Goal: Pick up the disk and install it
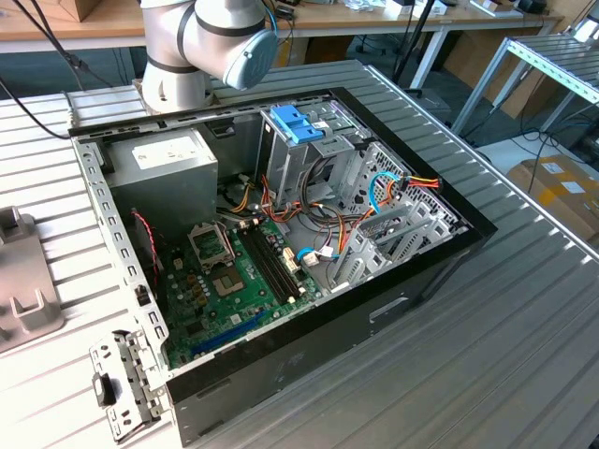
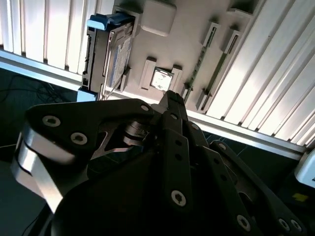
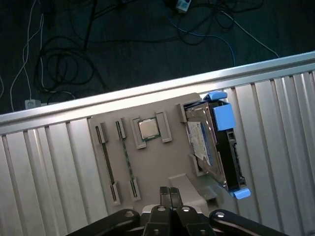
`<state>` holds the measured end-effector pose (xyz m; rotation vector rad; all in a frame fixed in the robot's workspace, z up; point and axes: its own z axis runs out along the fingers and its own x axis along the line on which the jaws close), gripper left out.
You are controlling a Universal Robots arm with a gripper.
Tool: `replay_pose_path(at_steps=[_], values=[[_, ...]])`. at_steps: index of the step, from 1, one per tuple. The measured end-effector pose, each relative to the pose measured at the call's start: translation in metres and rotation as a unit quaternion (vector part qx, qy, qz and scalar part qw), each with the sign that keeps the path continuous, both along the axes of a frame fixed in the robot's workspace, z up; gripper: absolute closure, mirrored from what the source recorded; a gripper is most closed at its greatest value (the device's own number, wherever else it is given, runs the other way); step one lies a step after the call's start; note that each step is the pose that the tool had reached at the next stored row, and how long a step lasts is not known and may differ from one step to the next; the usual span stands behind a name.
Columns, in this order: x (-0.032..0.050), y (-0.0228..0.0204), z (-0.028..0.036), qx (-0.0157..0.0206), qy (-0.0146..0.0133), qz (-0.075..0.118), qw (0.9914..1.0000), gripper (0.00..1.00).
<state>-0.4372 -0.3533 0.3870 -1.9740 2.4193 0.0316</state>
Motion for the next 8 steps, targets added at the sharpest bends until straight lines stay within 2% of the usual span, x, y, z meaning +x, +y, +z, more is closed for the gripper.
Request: replay_pose_path(at_steps=[5, 7, 8], values=[[0.0000, 0.0000, 0.0000, 0.0000, 0.0000, 0.024, 0.99972, 0.89], [0.0000, 0.0000, 0.0000, 0.0000, 0.0000, 0.042, 0.99911, 0.89], [0.0000, 0.0000, 0.0000, 0.0000, 0.0000, 0.045, 0.99900, 0.89]])
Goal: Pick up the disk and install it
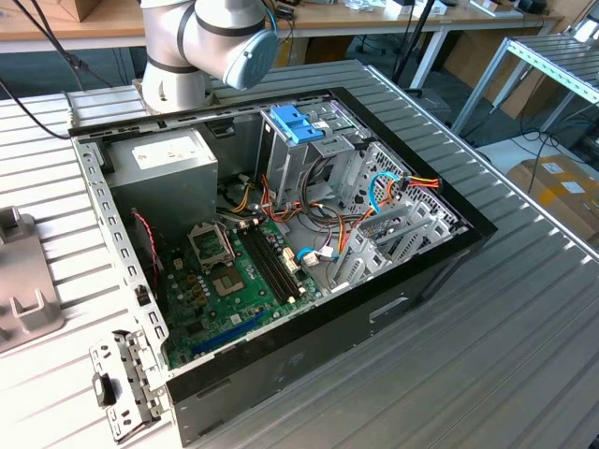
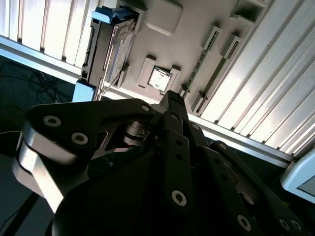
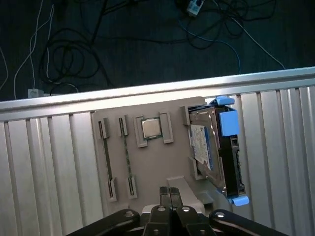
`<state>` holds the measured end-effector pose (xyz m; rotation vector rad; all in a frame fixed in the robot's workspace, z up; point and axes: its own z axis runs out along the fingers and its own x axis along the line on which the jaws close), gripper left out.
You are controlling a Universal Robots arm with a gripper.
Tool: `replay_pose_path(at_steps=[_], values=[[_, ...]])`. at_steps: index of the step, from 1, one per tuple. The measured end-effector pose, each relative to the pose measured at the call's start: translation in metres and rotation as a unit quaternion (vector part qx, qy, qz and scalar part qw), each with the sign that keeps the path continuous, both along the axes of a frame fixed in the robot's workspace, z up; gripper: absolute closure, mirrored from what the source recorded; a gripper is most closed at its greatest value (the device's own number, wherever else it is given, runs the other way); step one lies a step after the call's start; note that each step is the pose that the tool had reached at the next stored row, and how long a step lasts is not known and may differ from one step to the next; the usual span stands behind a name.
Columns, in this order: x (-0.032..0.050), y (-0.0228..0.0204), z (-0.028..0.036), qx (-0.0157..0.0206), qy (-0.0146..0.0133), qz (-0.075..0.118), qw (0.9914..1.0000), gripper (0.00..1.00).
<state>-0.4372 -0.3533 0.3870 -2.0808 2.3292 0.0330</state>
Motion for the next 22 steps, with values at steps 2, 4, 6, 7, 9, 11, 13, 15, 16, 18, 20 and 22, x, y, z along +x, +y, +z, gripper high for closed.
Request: replay_pose_path(at_steps=[2, 4, 6, 7, 9, 11, 13, 15, 16, 18, 20, 22], values=[[0.0000, 0.0000, 0.0000, 0.0000, 0.0000, 0.007, 0.99997, 0.89], [0.0000, 0.0000, 0.0000, 0.0000, 0.0000, 0.016, 0.99988, 0.89], [0.0000, 0.0000, 0.0000, 0.0000, 0.0000, 0.025, 0.99968, 0.89], [0.0000, 0.0000, 0.0000, 0.0000, 0.0000, 0.029, 0.99958, 0.89], [0.0000, 0.0000, 0.0000, 0.0000, 0.0000, 0.037, 0.99930, 0.89], [0.0000, 0.0000, 0.0000, 0.0000, 0.0000, 0.055, 0.99850, 0.89], [0.0002, 0.0008, -0.0001, 0.0000, 0.0000, 0.054, 0.99856, 0.89], [0.0000, 0.0010, -0.0002, 0.0000, 0.0001, 0.044, 0.99903, 0.89], [0.0000, 0.0010, -0.0003, -0.0001, 0.0001, 0.037, 0.99931, 0.89], [0.0000, 0.0010, -0.0007, 0.0000, 0.0001, 0.022, 0.99976, 0.89], [0.0000, 0.0010, -0.0013, 0.0000, -0.0001, 0.003, 1.00000, 0.89], [-0.0002, 0.0010, -0.0021, 0.0001, 0.0000, -0.009, 0.99996, 0.89]])
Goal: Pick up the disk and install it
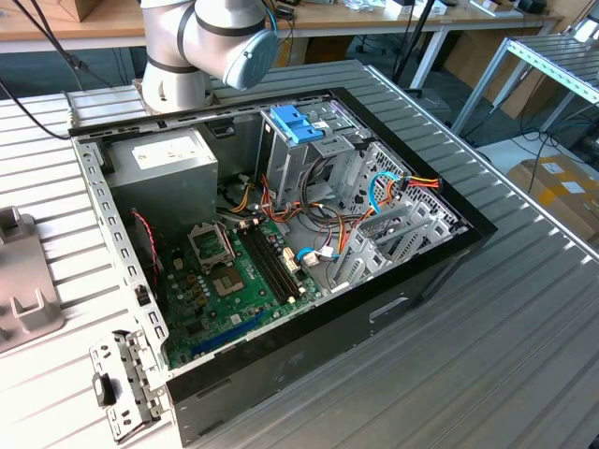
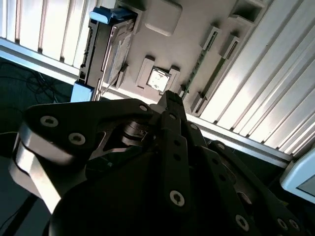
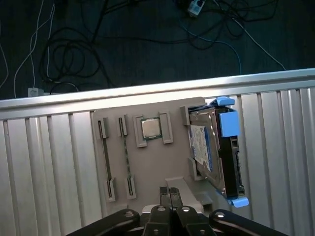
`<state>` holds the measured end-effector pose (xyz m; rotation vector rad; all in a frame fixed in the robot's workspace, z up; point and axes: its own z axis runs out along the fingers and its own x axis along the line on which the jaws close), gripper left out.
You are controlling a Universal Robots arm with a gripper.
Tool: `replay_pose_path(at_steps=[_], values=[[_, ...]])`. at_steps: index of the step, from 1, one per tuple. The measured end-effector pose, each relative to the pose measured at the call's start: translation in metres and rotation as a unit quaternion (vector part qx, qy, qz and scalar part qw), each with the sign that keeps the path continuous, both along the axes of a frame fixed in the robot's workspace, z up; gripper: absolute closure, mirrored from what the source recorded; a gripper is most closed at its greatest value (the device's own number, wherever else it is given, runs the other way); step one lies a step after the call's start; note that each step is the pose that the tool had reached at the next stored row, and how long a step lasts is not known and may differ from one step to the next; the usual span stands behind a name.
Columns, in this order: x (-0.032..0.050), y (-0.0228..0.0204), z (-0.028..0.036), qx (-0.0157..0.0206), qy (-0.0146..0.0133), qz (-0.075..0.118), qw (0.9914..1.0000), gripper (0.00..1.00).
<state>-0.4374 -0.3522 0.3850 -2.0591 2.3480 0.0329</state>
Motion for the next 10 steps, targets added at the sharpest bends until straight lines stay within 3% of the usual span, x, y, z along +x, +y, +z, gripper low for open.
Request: replay_pose_path(at_steps=[4, 5, 6, 7, 9, 10], values=[[0.0000, 0.0001, -0.0002, 0.0009, 0.0000, -0.004, 0.99999, 0.89], [0.0000, 0.0001, -0.0002, 0.0013, 0.0000, -0.004, 0.99999, 0.83], [0.0000, 0.0001, -0.0002, 0.0016, 0.0000, -0.004, 0.99999, 0.58], [0.0000, 0.0001, -0.0002, 0.0022, 0.0000, -0.004, 0.99999, 0.46], [0.0000, 0.0027, -0.0005, 0.0024, 0.0000, 0.022, 0.99976, 0.46], [-0.0001, 0.0032, -0.0007, 0.0025, 0.0001, 0.025, 0.99968, 0.46]])
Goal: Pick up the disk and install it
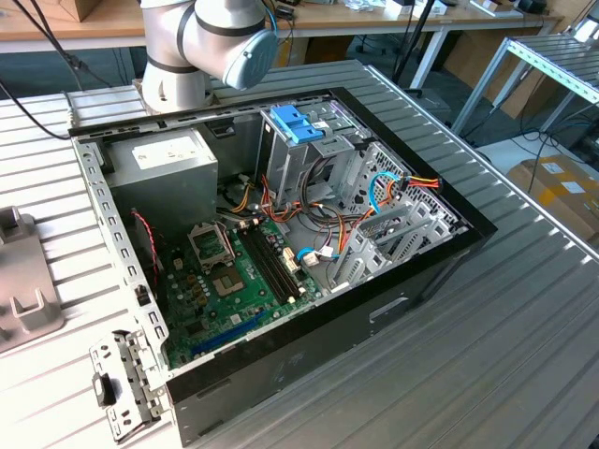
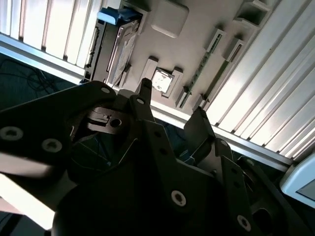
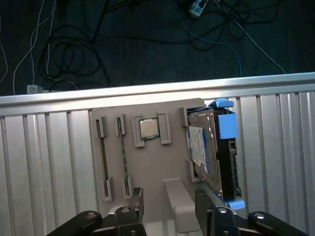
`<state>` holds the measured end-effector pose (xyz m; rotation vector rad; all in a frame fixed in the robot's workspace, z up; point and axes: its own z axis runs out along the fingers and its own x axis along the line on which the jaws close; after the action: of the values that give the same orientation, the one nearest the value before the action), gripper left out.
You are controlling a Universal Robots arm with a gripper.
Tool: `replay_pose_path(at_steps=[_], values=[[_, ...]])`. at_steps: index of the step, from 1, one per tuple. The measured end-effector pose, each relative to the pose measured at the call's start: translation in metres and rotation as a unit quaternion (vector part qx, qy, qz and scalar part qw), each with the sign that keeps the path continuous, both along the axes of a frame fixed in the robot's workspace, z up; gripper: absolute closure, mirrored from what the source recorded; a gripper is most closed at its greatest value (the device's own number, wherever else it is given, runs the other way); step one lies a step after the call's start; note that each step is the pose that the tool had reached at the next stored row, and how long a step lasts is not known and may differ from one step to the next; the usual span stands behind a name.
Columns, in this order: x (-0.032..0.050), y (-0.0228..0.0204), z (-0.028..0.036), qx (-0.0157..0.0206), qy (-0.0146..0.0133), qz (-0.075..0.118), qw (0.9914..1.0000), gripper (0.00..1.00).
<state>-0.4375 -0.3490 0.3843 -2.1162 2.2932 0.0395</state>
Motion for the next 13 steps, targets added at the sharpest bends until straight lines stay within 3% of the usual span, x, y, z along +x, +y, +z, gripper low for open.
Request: replay_pose_path(at_steps=[4, 13], values=[[-0.0005, 0.0026, -0.0012, 0.0028, 0.0000, 0.000, 1.00000, 0.46], [-0.0056, 0.0098, -0.0047, 0.0031, 0.0000, 0.000, 1.00000, 0.46]])
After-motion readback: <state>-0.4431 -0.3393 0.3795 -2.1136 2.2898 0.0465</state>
